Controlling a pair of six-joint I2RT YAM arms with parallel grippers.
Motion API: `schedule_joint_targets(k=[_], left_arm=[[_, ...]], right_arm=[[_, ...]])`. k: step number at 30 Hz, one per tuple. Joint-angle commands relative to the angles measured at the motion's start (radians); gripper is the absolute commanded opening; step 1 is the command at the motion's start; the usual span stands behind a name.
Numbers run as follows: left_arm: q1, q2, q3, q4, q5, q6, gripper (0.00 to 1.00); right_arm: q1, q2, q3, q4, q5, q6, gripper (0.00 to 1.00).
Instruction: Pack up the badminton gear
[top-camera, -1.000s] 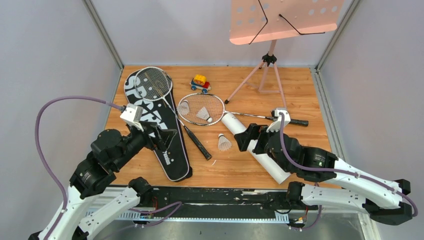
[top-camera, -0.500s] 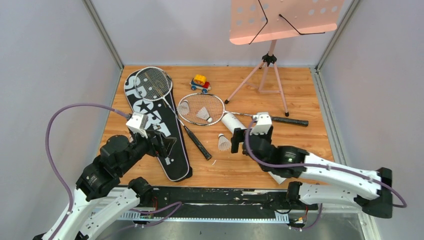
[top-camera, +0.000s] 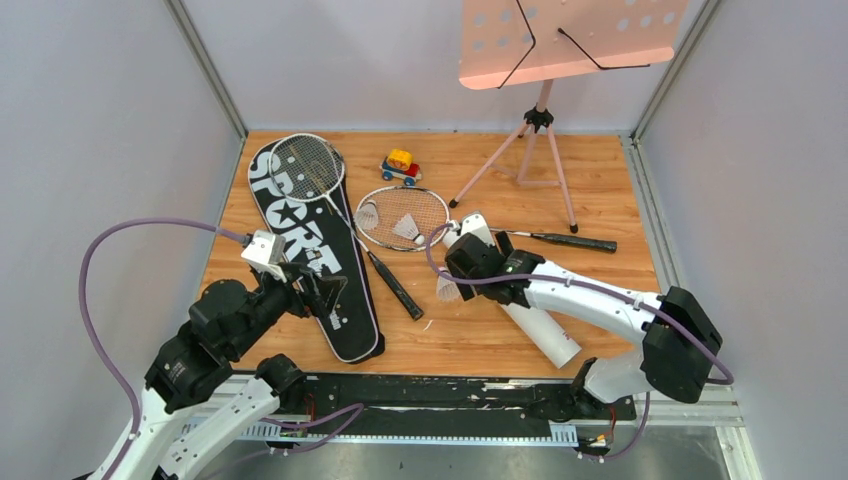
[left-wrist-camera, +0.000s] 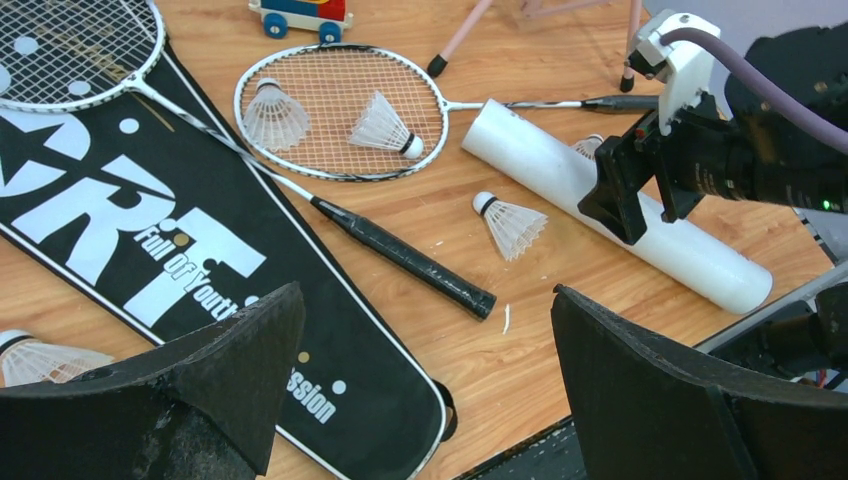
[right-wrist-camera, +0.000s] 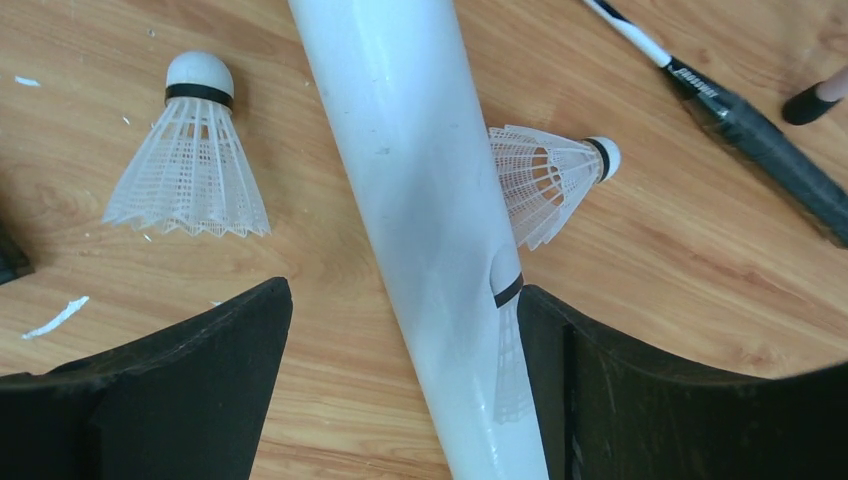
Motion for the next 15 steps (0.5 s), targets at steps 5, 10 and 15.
schedule_joint_targets(k=[5, 10, 15], left_arm=[[-0.001, -0.027, -0.014, 0.007, -0.015, 0.02, 1.0], [-0.001, -0.027, -0.014, 0.004, -0.019, 0.021, 1.0], [-0.001, -0.027, -0.015, 0.003, -0.023, 0.02, 1.0]], right_arm=[[-0.145, -0.035, 0.021, -0.031, -0.301, -0.109, 0.82], [-0.156, 0.009, 0.026, -0.082, -0.294, -0.097, 0.86], [-0.169, 0.037, 0.008, -0.088, -0.296, -0.089, 0.85]])
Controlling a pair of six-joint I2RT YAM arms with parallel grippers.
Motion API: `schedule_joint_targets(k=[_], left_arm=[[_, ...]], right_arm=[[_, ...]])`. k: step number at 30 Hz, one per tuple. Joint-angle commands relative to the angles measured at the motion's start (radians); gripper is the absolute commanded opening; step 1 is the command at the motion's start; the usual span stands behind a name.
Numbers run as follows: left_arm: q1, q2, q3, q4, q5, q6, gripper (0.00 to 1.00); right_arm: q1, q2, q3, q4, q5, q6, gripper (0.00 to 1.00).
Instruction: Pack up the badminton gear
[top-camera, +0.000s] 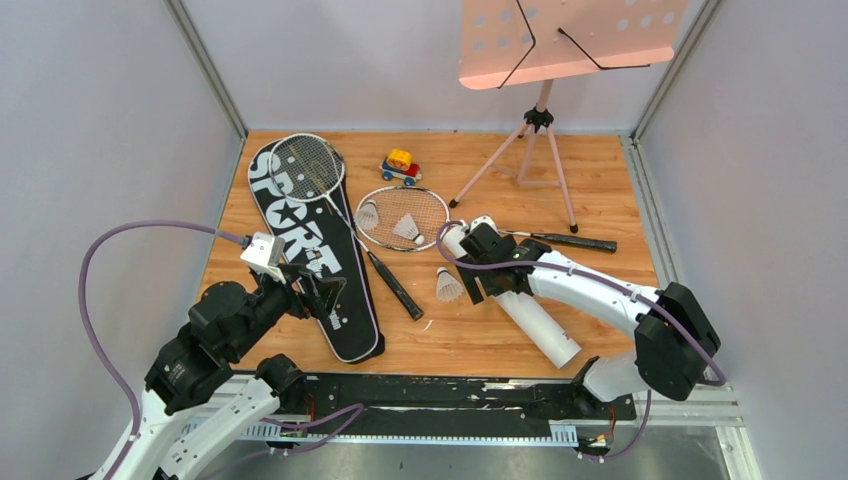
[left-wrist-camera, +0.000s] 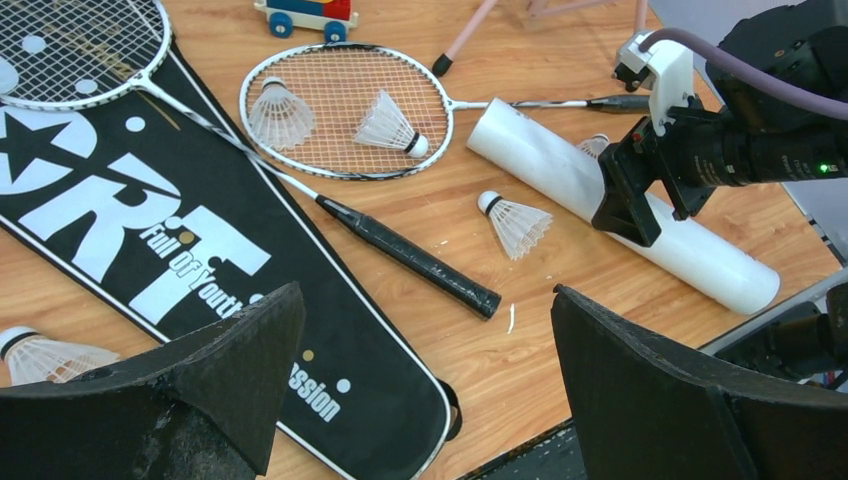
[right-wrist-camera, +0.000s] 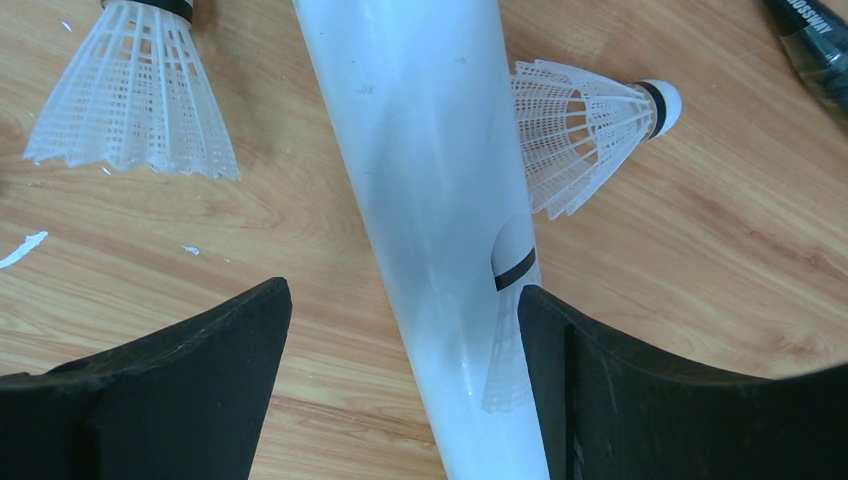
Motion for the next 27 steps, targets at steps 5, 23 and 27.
schedule_joint_targets(k=[5, 23, 27], left_arm=[[-0.001, -0.007, -0.004, 0.004, -0.022, 0.016, 1.0], [-0.003, -0.005, -0.007, 0.007, -0.018, 0.022, 1.0], [-0.001, -0.009, -0.012, 0.012, -0.013, 0.029, 1.0]], right_arm=[[-0.025, 0.063, -0.001, -0.014, -0.016, -0.02, 0.86], [-0.045, 0.144, 0.013, 0.007, -0.009, -0.04, 0.8], [-0.046, 0.125, 0.022, -0.01, 0.003, -0.033, 0.66]])
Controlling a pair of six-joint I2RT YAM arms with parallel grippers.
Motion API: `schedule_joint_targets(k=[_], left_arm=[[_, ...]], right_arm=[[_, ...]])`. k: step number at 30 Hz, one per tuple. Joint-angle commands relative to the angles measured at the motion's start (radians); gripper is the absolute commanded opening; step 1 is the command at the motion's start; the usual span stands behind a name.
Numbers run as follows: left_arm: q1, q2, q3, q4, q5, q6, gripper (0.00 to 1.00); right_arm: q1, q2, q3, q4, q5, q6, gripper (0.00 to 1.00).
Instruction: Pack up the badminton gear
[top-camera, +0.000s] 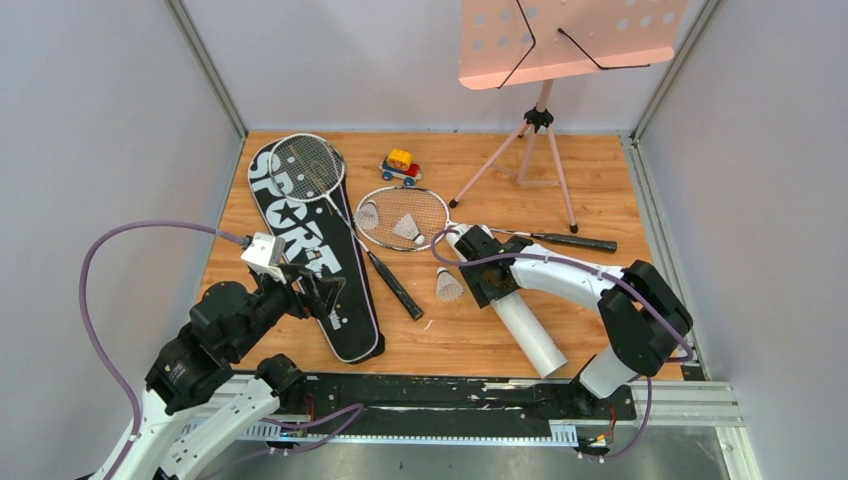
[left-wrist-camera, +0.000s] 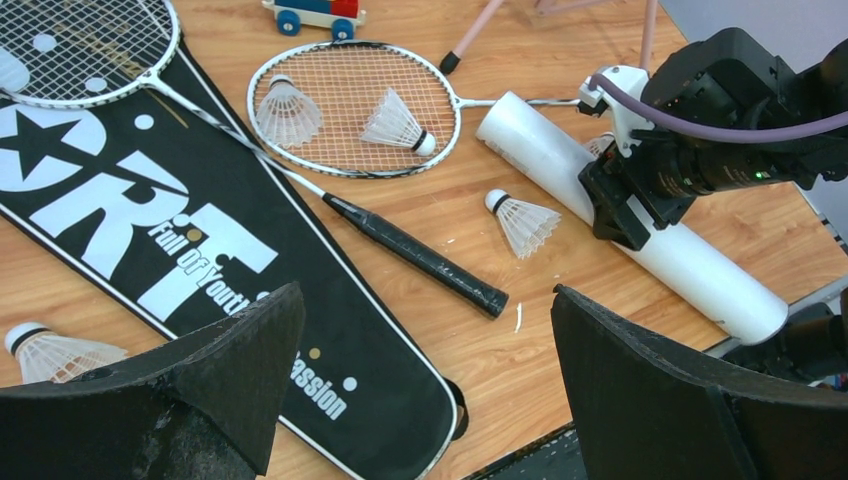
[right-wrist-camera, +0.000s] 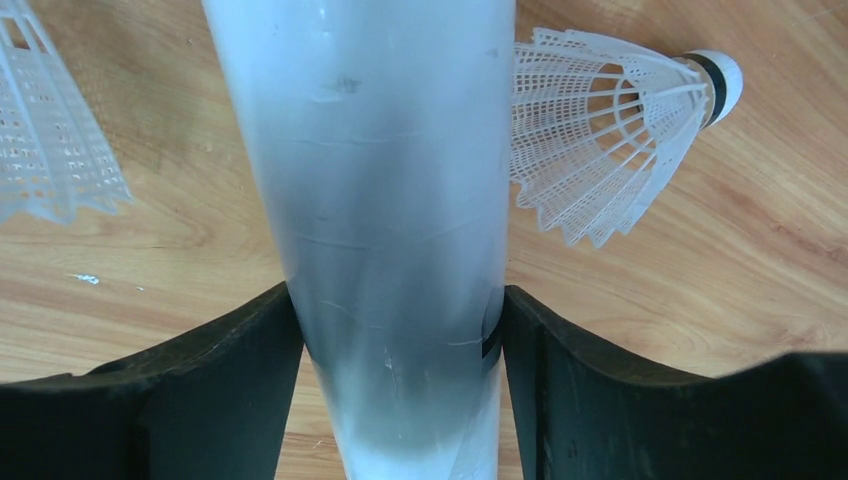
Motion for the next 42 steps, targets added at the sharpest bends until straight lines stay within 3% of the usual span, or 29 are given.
schedule_joint_targets(k=[1, 10, 15, 22, 27, 33, 38, 42], left_arm=[[-0.001, -0.01, -0.014, 0.02, 0.0, 0.028, 1.0], [-0.001, -0.081, -0.102, 0.191, 0.086, 0.165, 0.99], [-0.002, -0.034, -0.042, 0.237, 0.227, 0.37, 0.95], [-0.001, 0.161, 0.116, 0.218, 0.331, 0.682, 0.92], [-0.002, 0.259, 0.175, 0.233, 0.466, 0.854, 0.9], [-0.017, 0.227, 0.173, 0.293, 0.607, 1.059, 0.89], [-0.059, 0.262, 0.157, 0.261, 0.588, 1.208, 0.9], [-0.184, 0.302, 0.136, 0.259, 0.468, 1.284, 0.92]], right_arm=[[-0.006, -0.046, 0.031, -0.016, 0.018, 0.005, 0.62], [-0.005, -0.215, 0.126, -0.089, -0.067, 0.05, 0.5], [-0.005, -0.361, 0.172, -0.074, -0.264, 0.081, 0.46], [-0.003, -0.534, 0.095, 0.109, -0.707, 0.182, 0.48], [-0.002, -0.6, 0.055, 0.164, -0.837, 0.276, 0.47], [0.0, -0.596, 0.013, 0.194, -1.006, 0.378, 0.47], [0.002, -0.591, -0.021, 0.261, -1.074, 0.436, 0.46], [0.006, -0.573, -0.042, 0.291, -1.086, 0.457, 0.45]])
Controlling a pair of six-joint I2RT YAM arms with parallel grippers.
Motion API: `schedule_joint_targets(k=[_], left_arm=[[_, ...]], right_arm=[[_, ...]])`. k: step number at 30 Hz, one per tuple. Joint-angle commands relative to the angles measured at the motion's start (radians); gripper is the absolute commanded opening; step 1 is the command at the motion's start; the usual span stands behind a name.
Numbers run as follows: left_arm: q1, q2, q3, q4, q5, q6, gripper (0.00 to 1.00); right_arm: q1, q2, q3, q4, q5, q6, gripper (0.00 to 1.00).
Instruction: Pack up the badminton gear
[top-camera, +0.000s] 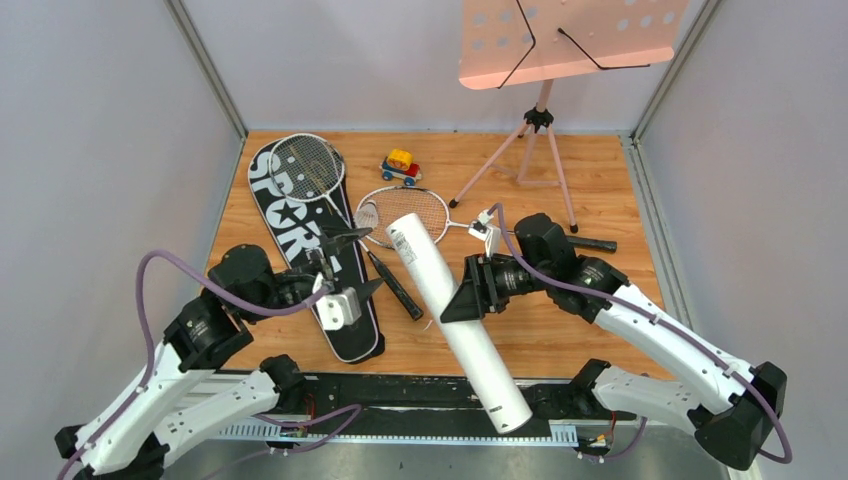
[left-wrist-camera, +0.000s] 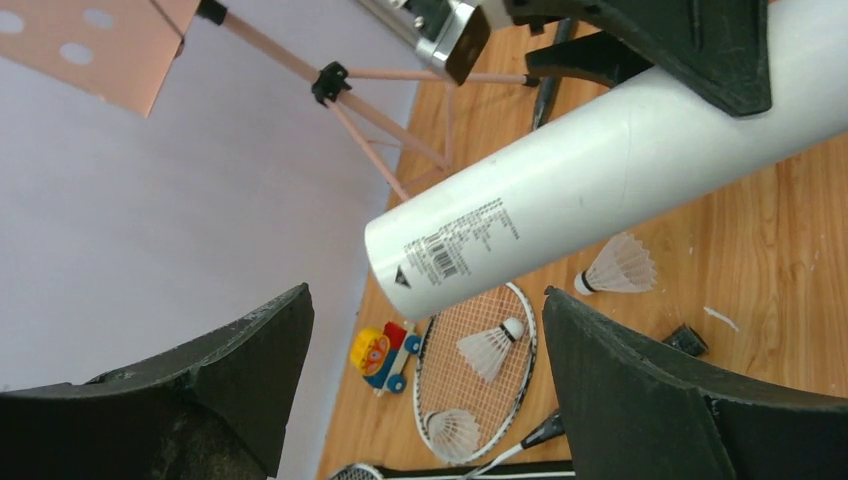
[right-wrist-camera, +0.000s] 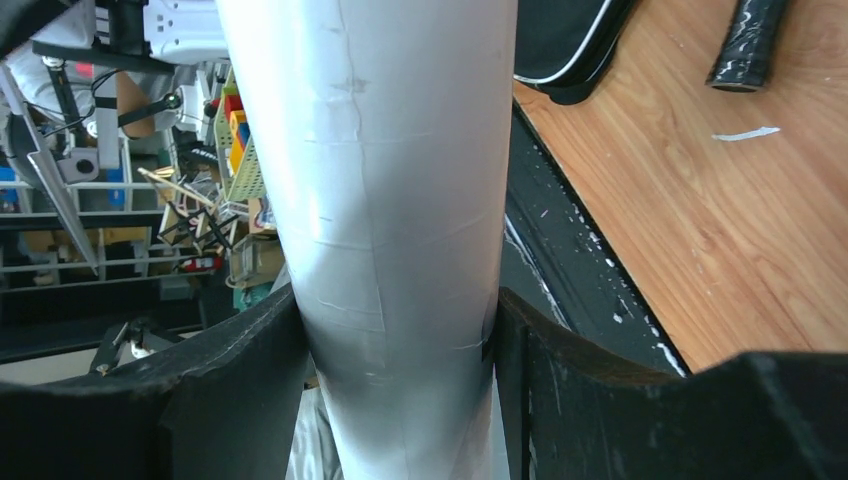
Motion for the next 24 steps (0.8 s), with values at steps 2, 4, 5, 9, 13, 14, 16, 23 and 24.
schedule_joint_targets(k=[2, 4, 5, 9, 13, 14, 16, 23, 24], left_arm=[[-0.197, 0.094, -0.004, 0.015, -0.188, 0.181, 0.92], [-0.328, 0.148, -0.005, 0.012, -0.346, 0.242, 0.93], [-0.403, 0.164, -0.009, 0.014, -0.395, 0.284, 0.98], [-0.509, 0.254, -0.005, 0.016, -0.545, 0.345, 1.0], [-0.523, 0.325, 0.018, -0.017, -0.543, 0.361, 1.0], [-0.523, 0.333, 0.019, -0.027, -0.547, 0.364, 1.0], [-0.525, 0.351, 0.018, -0.03, -0.567, 0.375, 1.0], [-0.534, 0.397, 0.007, -0.017, -0.593, 0.433, 1.0], [-0.535, 0.4, 0.007, -0.006, -0.593, 0.436, 1.0]], right_arm=[[0.005, 0.023, -0.011, 0.121, -0.09, 0.065, 0.45], [0.006, 0.036, -0.011, 0.13, -0.114, 0.07, 0.45], [0.008, 0.041, -0.011, 0.133, -0.122, 0.072, 0.44], [0.009, 0.046, -0.015, 0.134, -0.144, 0.064, 0.44], [0.01, 0.039, -0.016, 0.133, -0.168, 0.059, 0.44], [0.009, 0.036, -0.016, 0.133, -0.174, 0.059, 0.44], [0.01, 0.028, -0.018, 0.133, -0.187, 0.06, 0.44], [0.01, 0.011, -0.031, 0.131, -0.192, 0.055, 0.43], [0.01, 0.013, -0.03, 0.132, -0.193, 0.058, 0.43]])
